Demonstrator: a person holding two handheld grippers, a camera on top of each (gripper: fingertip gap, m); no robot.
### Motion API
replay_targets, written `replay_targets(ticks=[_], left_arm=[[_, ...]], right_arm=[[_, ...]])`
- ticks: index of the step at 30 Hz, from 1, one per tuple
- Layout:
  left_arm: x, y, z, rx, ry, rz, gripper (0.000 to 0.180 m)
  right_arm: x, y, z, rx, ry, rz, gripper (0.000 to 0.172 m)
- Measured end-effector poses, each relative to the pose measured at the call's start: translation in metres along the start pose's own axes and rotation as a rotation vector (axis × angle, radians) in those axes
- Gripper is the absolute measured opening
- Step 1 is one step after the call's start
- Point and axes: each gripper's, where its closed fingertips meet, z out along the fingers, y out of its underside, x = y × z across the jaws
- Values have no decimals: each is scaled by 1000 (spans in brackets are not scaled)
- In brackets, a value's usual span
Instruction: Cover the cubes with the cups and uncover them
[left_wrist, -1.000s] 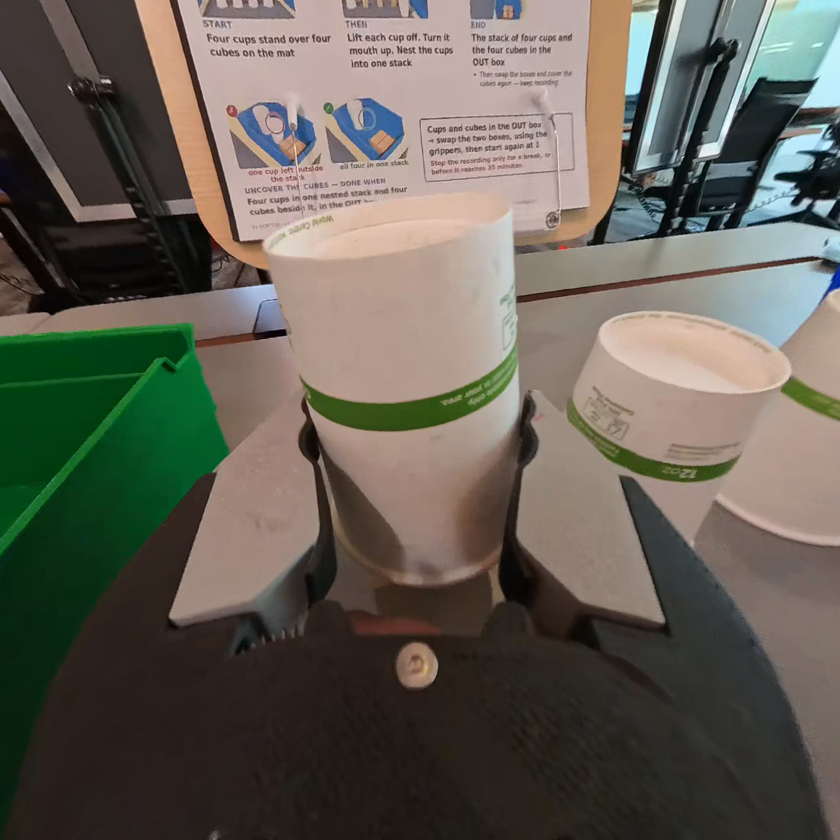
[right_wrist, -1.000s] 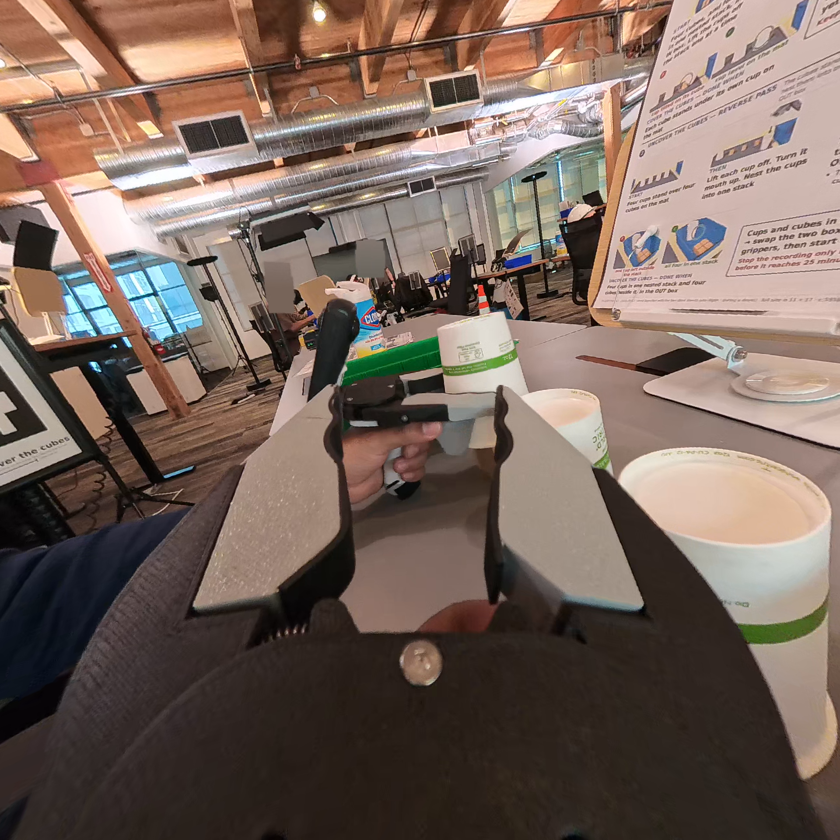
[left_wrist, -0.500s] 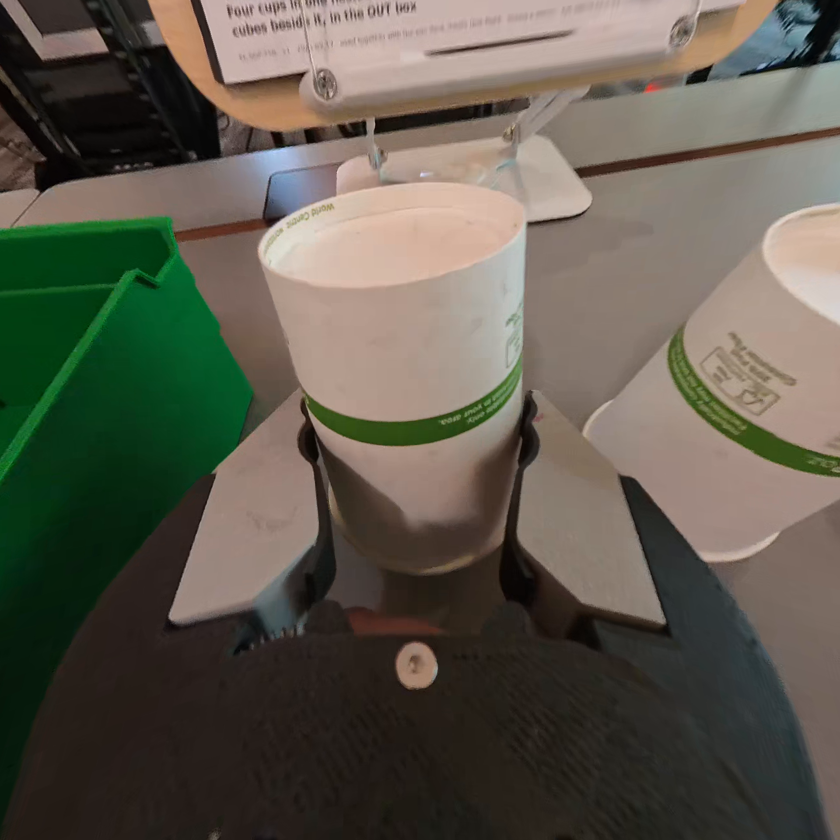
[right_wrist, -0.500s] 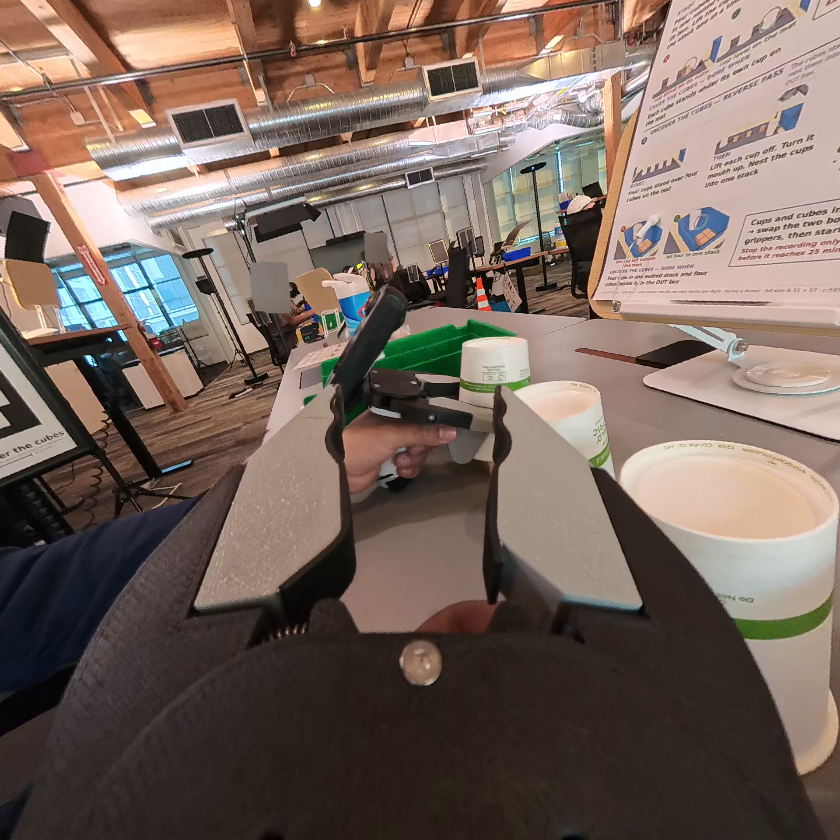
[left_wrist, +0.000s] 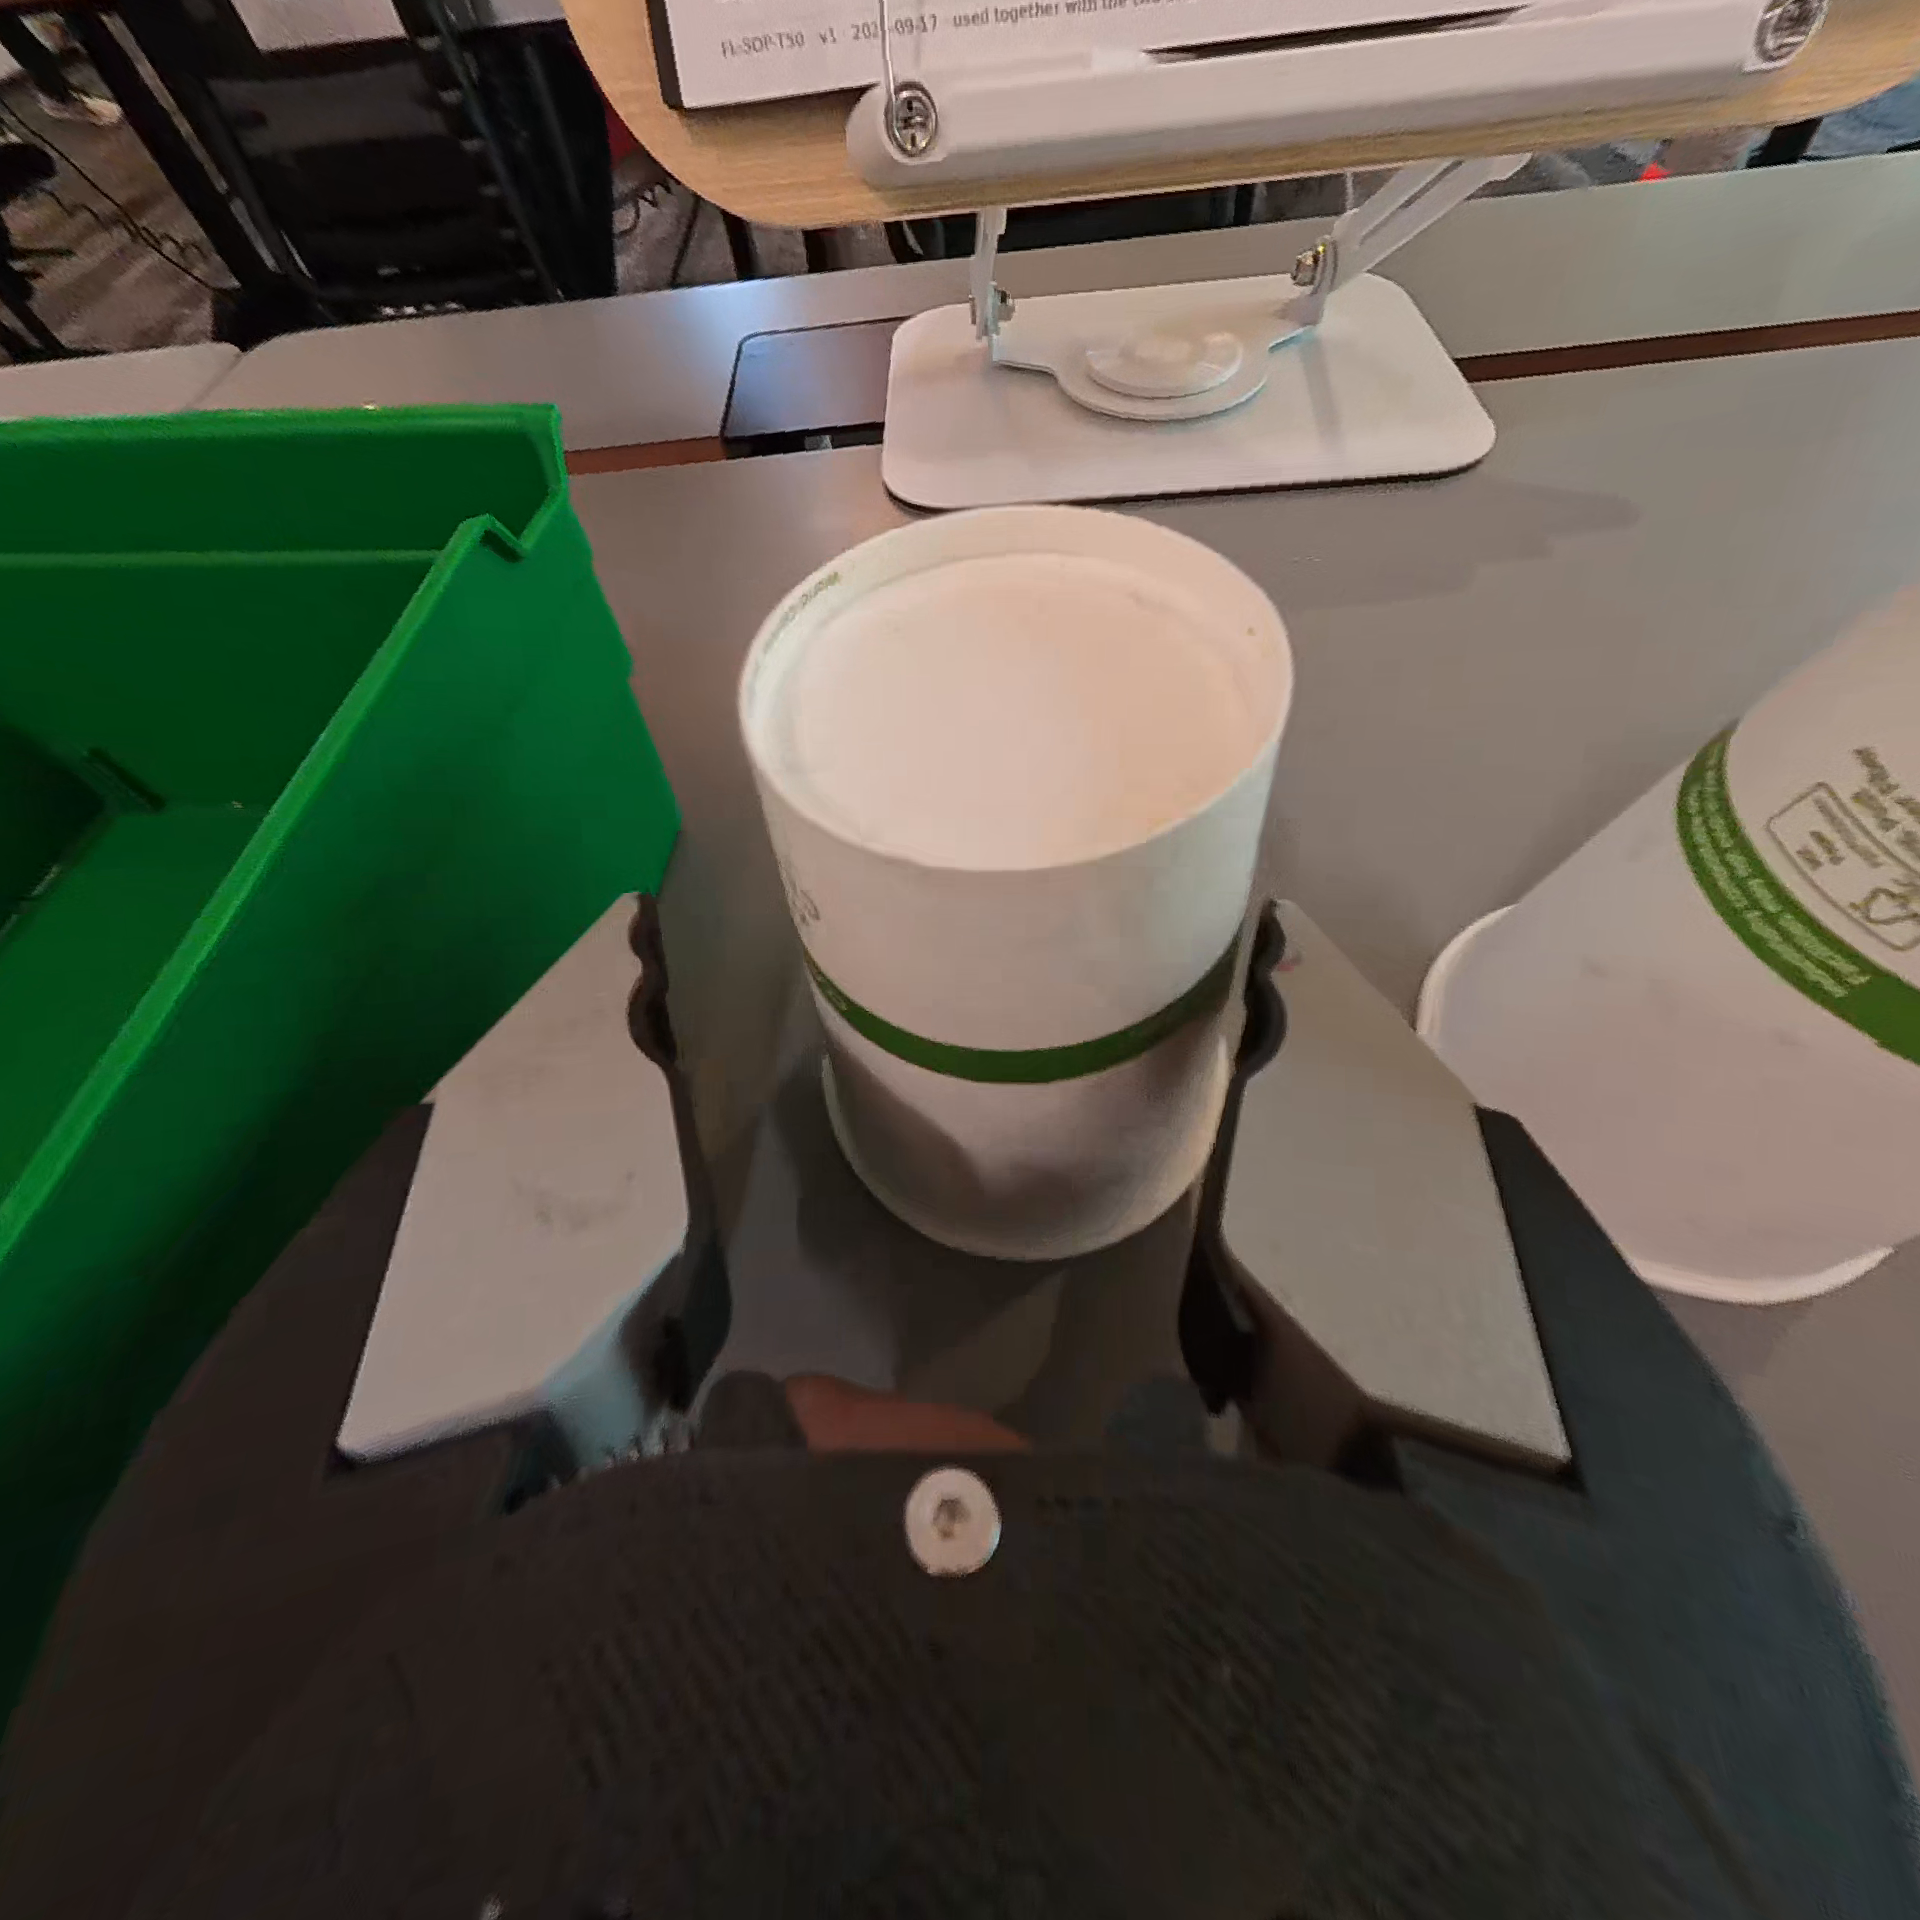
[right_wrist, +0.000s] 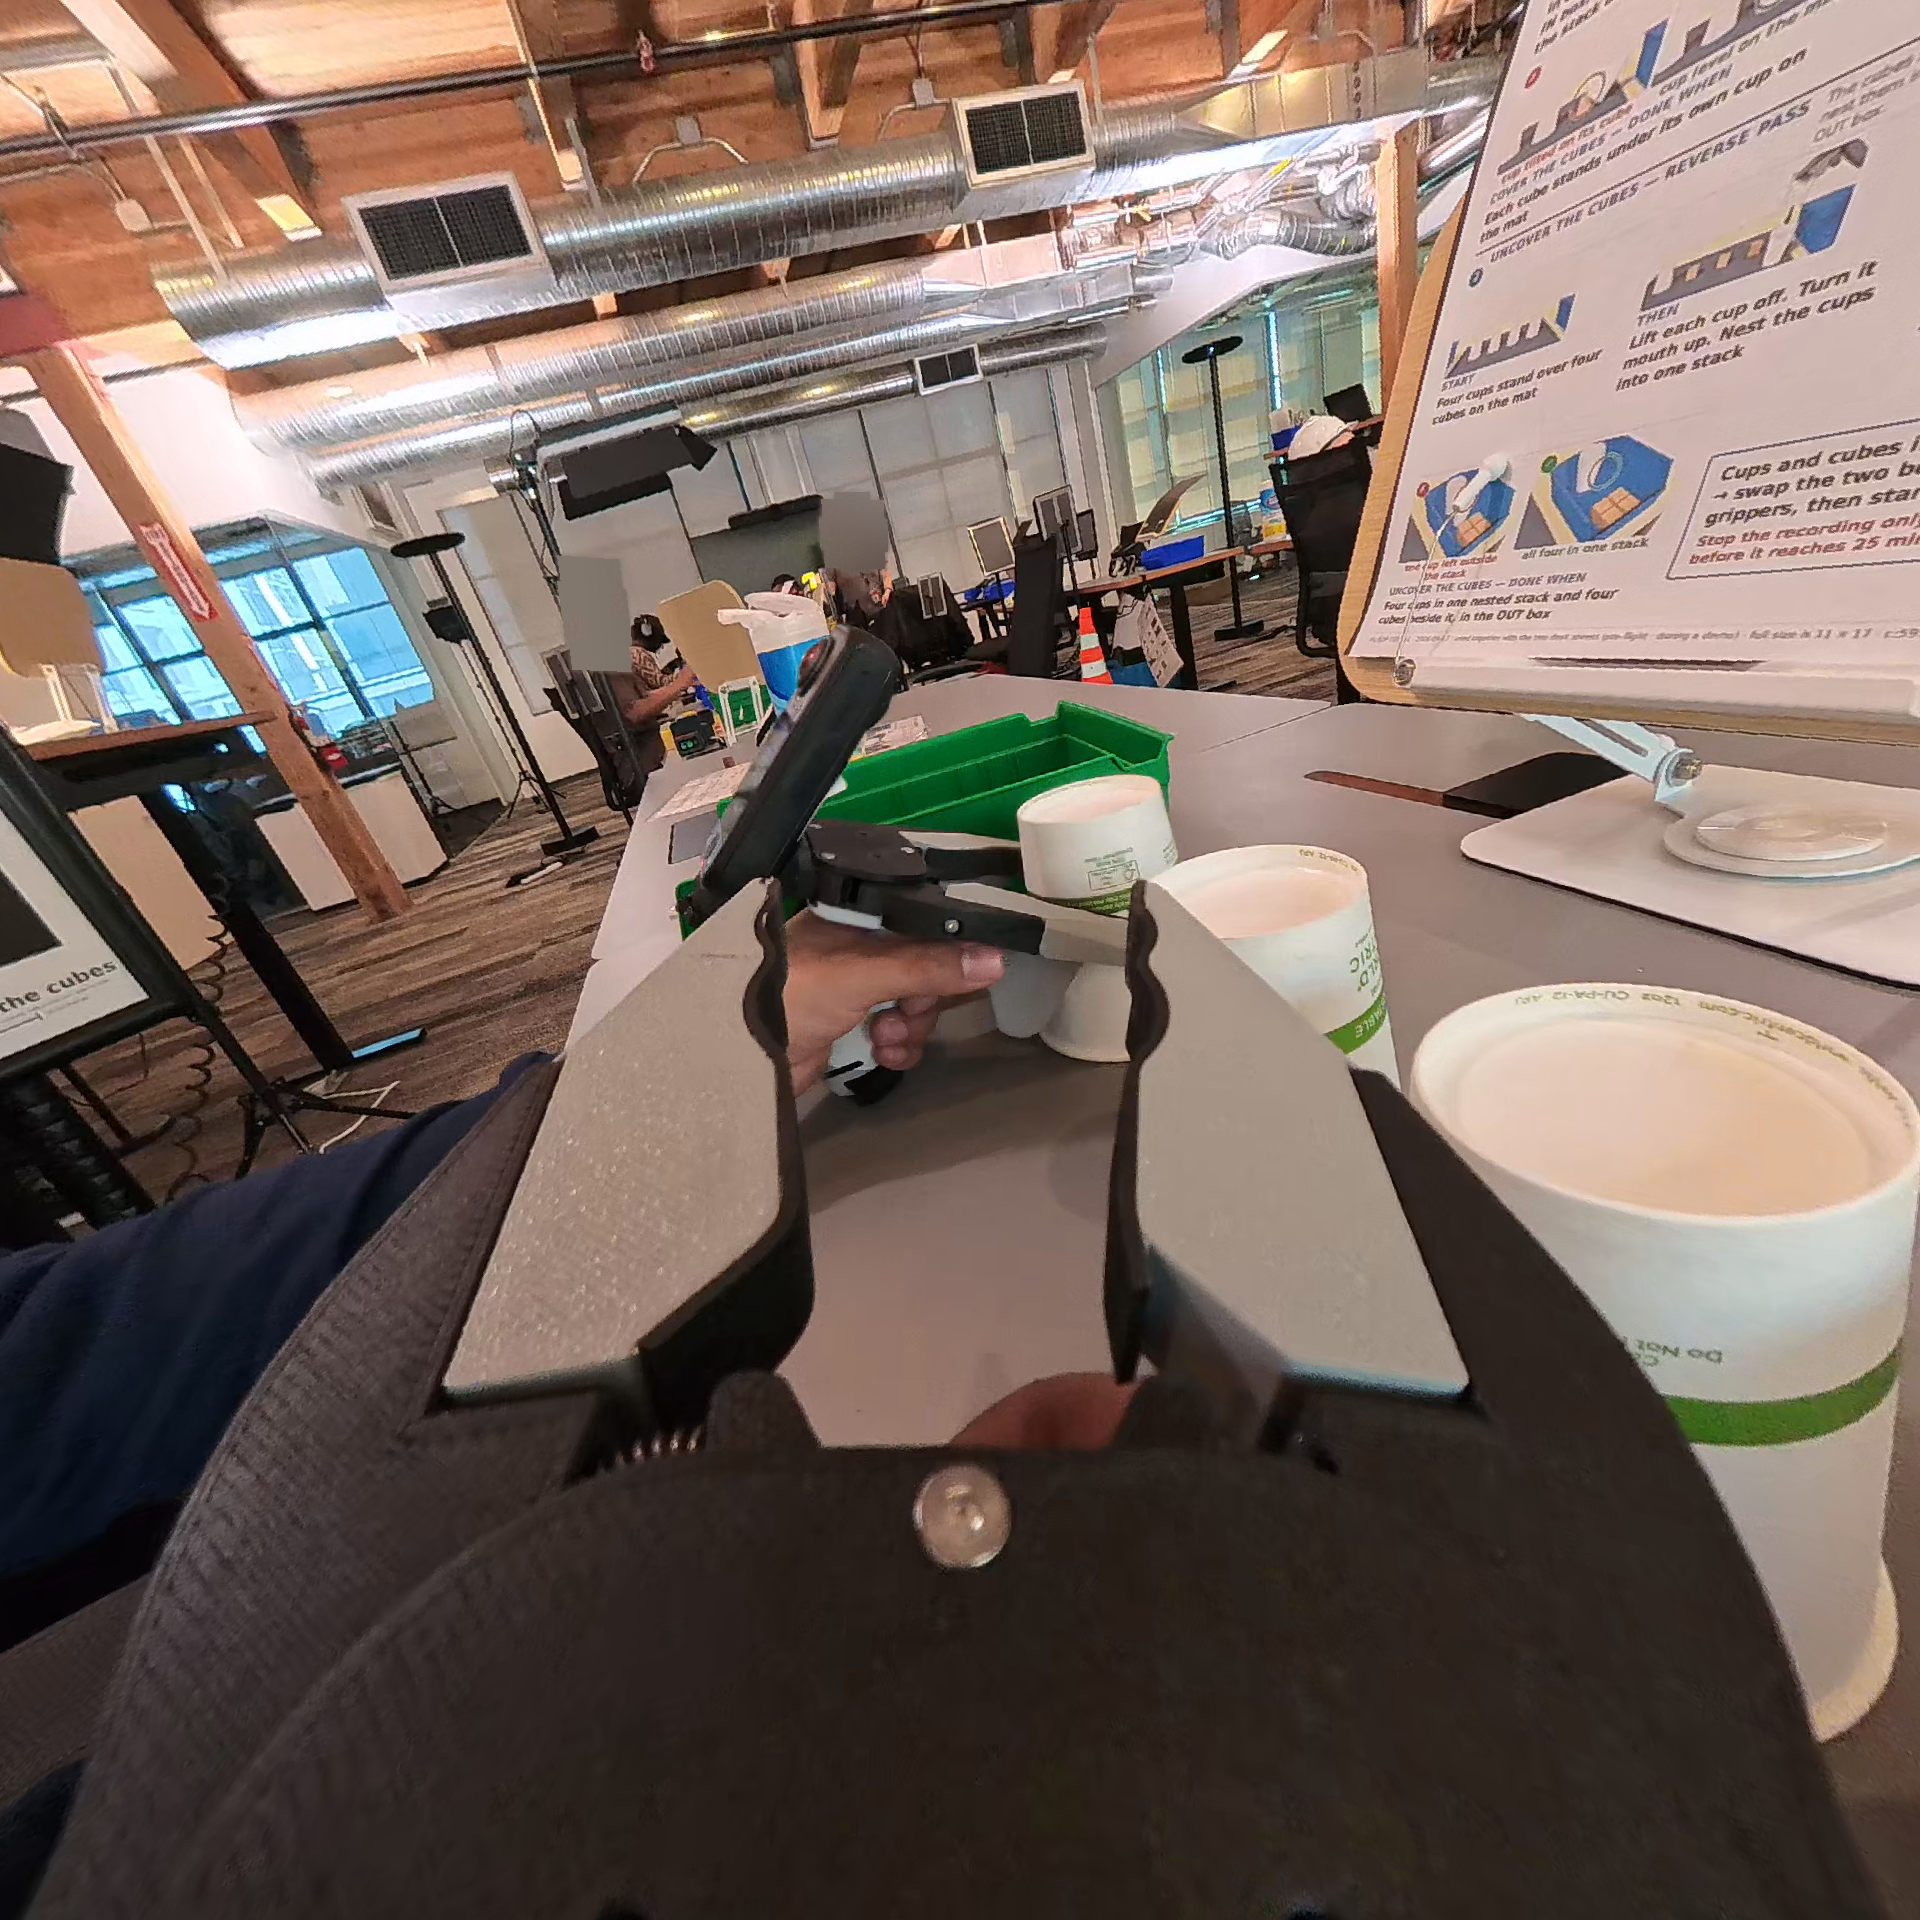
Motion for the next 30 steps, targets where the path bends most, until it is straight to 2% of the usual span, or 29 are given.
replay_targets(ticks=[3, 7, 9, 12, 14, 23, 27, 30], left_arm=[[-4, -1, -5, 17, -37, 6, 111], [-7, -17, -20, 128, -83, 3, 110], [-8, -32, -32, 224, -109, 1, 110], [-10, -54, -53, 382, -156, 20, 97], [-9, -61, -60, 438, -175, 49, 94], [-4, -63, -62, 450, -188, 91, 91], [-3, -68, -68, 490, -196, 105, 86], [3, -68, -68, 495, -190, 134, 86]], right_arm=[[1, 0, 0, 1, 1, 2, 63], [0, 0, 0, -1, 0, 2, 63], [0, 0, 0, -2, 2, -3, 63], [1, 1, 0, -4, 5, -3, 62], [1, 2, 1, -11, 2, 2, 63], [3, 12, 4, -67, 50, -84, 63], [22, 42, 8, -246, 204, -287, 64], [26, 59, 12, -334, 243, -340, 71]])
